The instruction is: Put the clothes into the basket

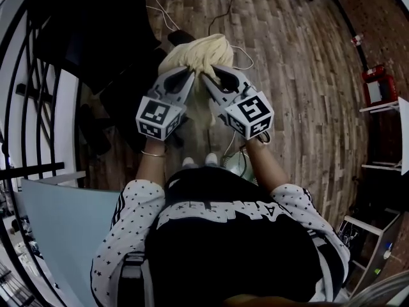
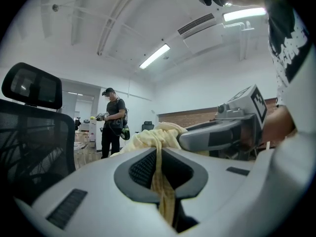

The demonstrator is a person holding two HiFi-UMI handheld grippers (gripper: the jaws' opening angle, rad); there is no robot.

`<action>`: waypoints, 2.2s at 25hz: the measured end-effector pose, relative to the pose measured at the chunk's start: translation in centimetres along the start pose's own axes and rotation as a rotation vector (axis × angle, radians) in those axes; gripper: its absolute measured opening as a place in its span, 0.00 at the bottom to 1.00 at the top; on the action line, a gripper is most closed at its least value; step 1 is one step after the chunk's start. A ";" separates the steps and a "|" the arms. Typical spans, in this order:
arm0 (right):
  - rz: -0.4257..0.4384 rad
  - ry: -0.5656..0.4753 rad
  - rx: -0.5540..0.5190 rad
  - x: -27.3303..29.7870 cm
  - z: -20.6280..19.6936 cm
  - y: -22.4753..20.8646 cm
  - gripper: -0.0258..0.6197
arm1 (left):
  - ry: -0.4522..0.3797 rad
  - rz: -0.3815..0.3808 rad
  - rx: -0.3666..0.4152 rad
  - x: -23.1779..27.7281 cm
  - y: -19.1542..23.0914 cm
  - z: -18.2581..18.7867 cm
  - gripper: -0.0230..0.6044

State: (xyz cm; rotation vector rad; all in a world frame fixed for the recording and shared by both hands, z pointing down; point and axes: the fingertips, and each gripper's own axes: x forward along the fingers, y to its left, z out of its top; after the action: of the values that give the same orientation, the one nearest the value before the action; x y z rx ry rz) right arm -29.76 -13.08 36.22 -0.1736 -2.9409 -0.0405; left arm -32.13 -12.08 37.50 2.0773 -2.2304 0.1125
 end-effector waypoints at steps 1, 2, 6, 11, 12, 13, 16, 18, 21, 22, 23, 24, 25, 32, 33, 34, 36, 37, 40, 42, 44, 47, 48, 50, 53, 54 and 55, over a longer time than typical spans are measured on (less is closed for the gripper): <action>-0.003 -0.001 -0.002 0.1 0.2 0.3 0.19 | 0.000 -0.004 0.006 -0.3 0.1 0.1 0.10; -0.006 -0.003 -0.003 0.3 0.4 0.5 0.19 | -0.001 -0.007 0.013 -0.5 0.3 0.2 0.10; -0.022 -0.004 -0.012 0.8 1.1 1.9 0.19 | -0.019 -0.018 0.014 -1.9 0.9 0.8 0.10; -0.040 -0.005 -0.028 0.7 1.7 3.3 0.19 | -0.039 -0.025 0.006 -3.4 0.8 1.1 0.10; -0.043 -0.006 -0.030 0.5 1.8 3.8 0.19 | -0.044 -0.027 0.005 -3.8 0.6 1.2 0.10; -0.048 -0.006 -0.033 0.3 2.0 4.2 0.19 | -0.047 -0.030 0.006 -4.3 0.4 1.3 0.10; -0.073 -0.010 -0.033 -0.3 2.3 4.9 0.19 | -0.058 -0.049 0.010 -5.0 -0.1 1.6 0.10; -0.094 -0.016 -0.030 -0.4 2.4 5.0 0.19 | -0.063 -0.061 0.012 -5.3 -0.2 1.8 0.10; -0.113 -0.017 -0.024 -1.0 2.3 5.8 0.19 | -0.065 -0.076 0.015 -6.1 -0.7 1.7 0.10; -0.120 -0.019 -0.023 -1.3 2.4 6.1 0.19 | -0.067 -0.083 0.016 -6.4 -1.0 1.8 0.10; -0.126 -0.023 -0.024 -1.4 2.5 6.3 0.19 | -0.071 -0.088 0.017 -6.6 -1.1 1.9 0.10; -0.132 -0.028 -0.027 -1.6 2.7 6.3 0.19 | -0.076 -0.092 0.020 -6.6 -1.2 2.1 0.10; -0.137 -0.032 -0.031 -1.6 2.9 6.4 0.19 | -0.082 -0.092 0.023 -6.7 -1.2 2.3 0.10; -0.156 -0.059 -0.037 -3.4 3.3 6.9 0.19 | -0.089 -0.104 0.054 -7.2 -2.9 3.0 0.10; -0.158 -0.063 -0.038 -3.9 3.5 6.9 0.19 | -0.091 -0.106 0.060 -7.2 -3.3 3.2 0.10; -0.157 -0.066 -0.040 -4.4 3.6 7.0 0.19 | -0.094 -0.107 0.066 -7.2 -3.8 3.5 0.10; -0.155 -0.070 -0.046 -5.6 3.8 7.3 0.19 | -0.102 -0.108 0.071 -7.3 -5.0 4.0 0.10; -0.156 -0.071 -0.048 -6.2 3.8 7.4 0.19 | -0.105 -0.109 0.071 -7.3 -5.6 4.1 0.10; -0.163 -0.074 -0.053 -8.2 3.8 7.6 0.19 | -0.112 -0.114 0.074 -7.4 -7.6 4.3 0.10; -0.172 -0.079 -0.053 -9.8 3.7 7.5 0.19 | -0.116 -0.124 0.078 -7.3 -9.1 4.5 0.10; -0.186 -0.085 -0.051 -11.6 3.5 7.1 0.19 | -0.120 -0.138 0.082 -6.8 -11.0 4.8 0.10; -0.204 -0.090 -0.049 -14.5 3.0 6.3 0.19 | -0.121 -0.152 0.083 -5.9 -13.8 5.2 0.10; -0.210 -0.092 -0.049 -15.5 2.9 6.0 0.19 | -0.121 -0.157 0.082 -5.5 -14.7 5.3 0.10; -0.232 -0.097 -0.045 -17.6 2.7 5.4 0.19 | -0.124 -0.178 0.085 -4.8 -16.7 5.5 0.10; -0.307 -0.108 -0.034 -20.9 3.5 4.3 0.19 | -0.136 -0.225 0.097 -3.8 -19.9 5.9 0.10; -0.328 -0.108 -0.032 -22.0 3.7 4.0 0.19 | -0.139 -0.238 0.099 -3.5 -20.9 6.0 0.10; -0.343 -0.107 -0.030 -22.9 3.6 3.7 0.19 | -0.141 -0.250 0.100 -3.2 -21.8 6.1 0.10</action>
State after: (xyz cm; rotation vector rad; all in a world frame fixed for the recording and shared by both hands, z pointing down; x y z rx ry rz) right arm -7.67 -11.88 28.26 0.3351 -3.0407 -0.1284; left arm -10.25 -11.21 30.92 2.4704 -2.0532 0.0623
